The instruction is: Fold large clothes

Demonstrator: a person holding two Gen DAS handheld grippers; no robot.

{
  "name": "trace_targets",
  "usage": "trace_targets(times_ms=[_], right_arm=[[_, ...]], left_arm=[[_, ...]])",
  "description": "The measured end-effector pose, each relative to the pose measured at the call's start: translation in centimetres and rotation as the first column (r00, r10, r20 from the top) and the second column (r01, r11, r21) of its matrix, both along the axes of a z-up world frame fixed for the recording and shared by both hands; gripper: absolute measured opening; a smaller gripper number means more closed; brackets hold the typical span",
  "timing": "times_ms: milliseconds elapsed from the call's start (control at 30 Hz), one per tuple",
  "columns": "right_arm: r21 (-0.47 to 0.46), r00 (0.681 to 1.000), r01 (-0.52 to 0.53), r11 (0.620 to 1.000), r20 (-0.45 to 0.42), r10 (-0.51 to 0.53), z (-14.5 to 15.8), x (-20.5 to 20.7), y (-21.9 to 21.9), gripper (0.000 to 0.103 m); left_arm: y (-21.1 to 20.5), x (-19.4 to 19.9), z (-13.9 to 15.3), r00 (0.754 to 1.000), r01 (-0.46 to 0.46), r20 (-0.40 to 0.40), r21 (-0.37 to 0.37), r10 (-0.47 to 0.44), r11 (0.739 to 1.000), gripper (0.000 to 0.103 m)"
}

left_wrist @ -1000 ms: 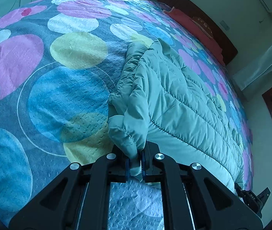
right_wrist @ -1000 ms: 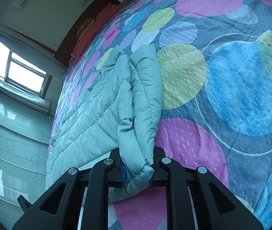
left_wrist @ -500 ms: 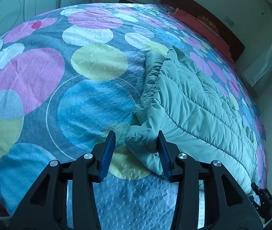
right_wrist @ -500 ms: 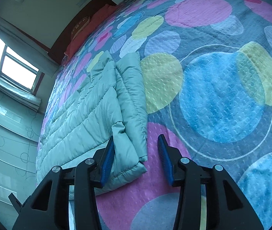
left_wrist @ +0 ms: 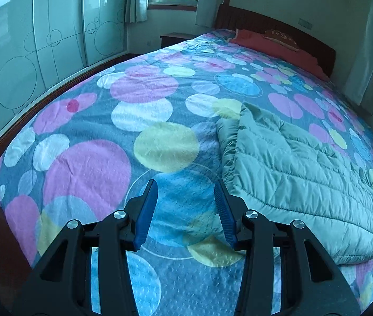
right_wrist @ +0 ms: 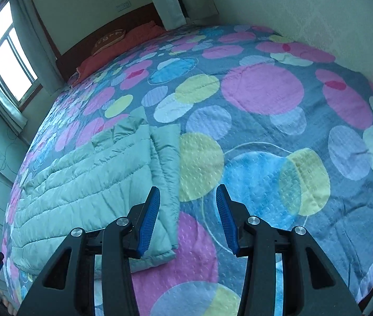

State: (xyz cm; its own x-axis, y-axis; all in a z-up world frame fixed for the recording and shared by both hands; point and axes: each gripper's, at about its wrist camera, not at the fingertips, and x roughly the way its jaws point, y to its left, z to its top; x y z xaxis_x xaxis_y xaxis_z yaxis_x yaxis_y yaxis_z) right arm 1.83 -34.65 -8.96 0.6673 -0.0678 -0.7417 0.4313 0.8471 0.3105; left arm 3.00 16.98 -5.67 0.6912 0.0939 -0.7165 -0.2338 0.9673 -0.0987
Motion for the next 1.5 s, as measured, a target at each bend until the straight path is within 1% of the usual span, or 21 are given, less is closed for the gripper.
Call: trace_targets(times_ms=[33, 67, 167, 233, 333, 433, 533, 667, 867, 1100, 1300, 1500], right_arm=[[-0.006, 1.0, -0.023, 1.0, 0.004, 0.023, 0.3, 0.5, 0.7, 0.039], [-0.008, 0.999, -0.05, 0.999, 0.005, 0.05, 0.5, 1.1, 1.6, 0.032], [0.0, 0.991, -0.135, 0.991, 0.01, 0.135, 1.0, 3.1, 4.7, 0.026], [-0.01, 0.982, -0.187, 0.982, 0.017, 0.187, 1.2, 4.3, 6.9, 0.026], [-0.041, 0.965, -0.259, 0.965, 0.015, 0.26, 1.2, 6.2, 10.5, 0.026], [-0.037, 0.947, -0.319, 0.947, 0.01, 0.32, 1.0, 8.1, 13.4, 0.026], [-0.035, 0.932, -0.362, 0.931, 0.018, 0.363, 1.2, 9.5, 15.7, 0.026], [-0.067, 0.913, -0.405, 0.912, 0.011, 0.407, 0.9, 11.1, 18.3, 0.026], [-0.09, 0.902, -0.432, 0.897, -0.045, 0.43, -1.5, 12.5, 20.3, 0.026], [-0.151, 0.898, -0.437, 0.887, -0.119, 0.423, -4.2, 13.0, 21.5, 0.026], [-0.182, 0.9, -0.431, 0.884, -0.146, 0.41, -5.0, 13.3, 21.9, 0.025], [-0.212, 0.901, -0.431, 0.877, -0.15, 0.406, -5.3, 13.2, 22.2, 0.025]], left_arm=[[-0.6, 0.3, 0.5, 1.0, 0.018, 0.015, 0.003, -0.018, 1.0, 0.044], [-1.4, 0.5, 1.0, 0.999, 0.04, 0.027, 0.009, -0.04, 0.999, 0.044], [-3.9, 1.8, 1.5, 0.993, 0.112, 0.038, -0.007, -0.112, 0.994, 0.044], [-5.8, 2.8, 1.4, 0.987, 0.156, 0.036, -0.024, -0.155, 0.987, 0.044], [-8.7, 4.5, 0.8, 0.976, 0.215, 0.024, -0.013, -0.215, 0.976, 0.044], [-11.1, 6.0, -0.2, 0.965, 0.262, -0.002, -0.002, -0.262, 0.965, 0.044], [-12.3, 7.2, -1.2, 0.96, 0.278, -0.022, 0.02, -0.278, 0.96, 0.044], [-12.7, 8.3, -2.6, 0.963, 0.269, -0.041, 0.033, -0.268, 0.963, 0.044], [-12.4, 9.3, -4.8, 0.962, 0.264, -0.084, 0.036, -0.26, 0.964, 0.044], [-12.6, 9.7, -6.4, 0.959, 0.266, -0.108, 0.039, -0.26, 0.963, 0.044], [-13.0, 9.9, -7.3, 0.959, 0.264, -0.12, 0.045, -0.257, 0.963, 0.045], [-13.0, 9.9, -7.7, 0.959, 0.264, -0.12, 0.049, -0.257, 0.963, 0.045]])
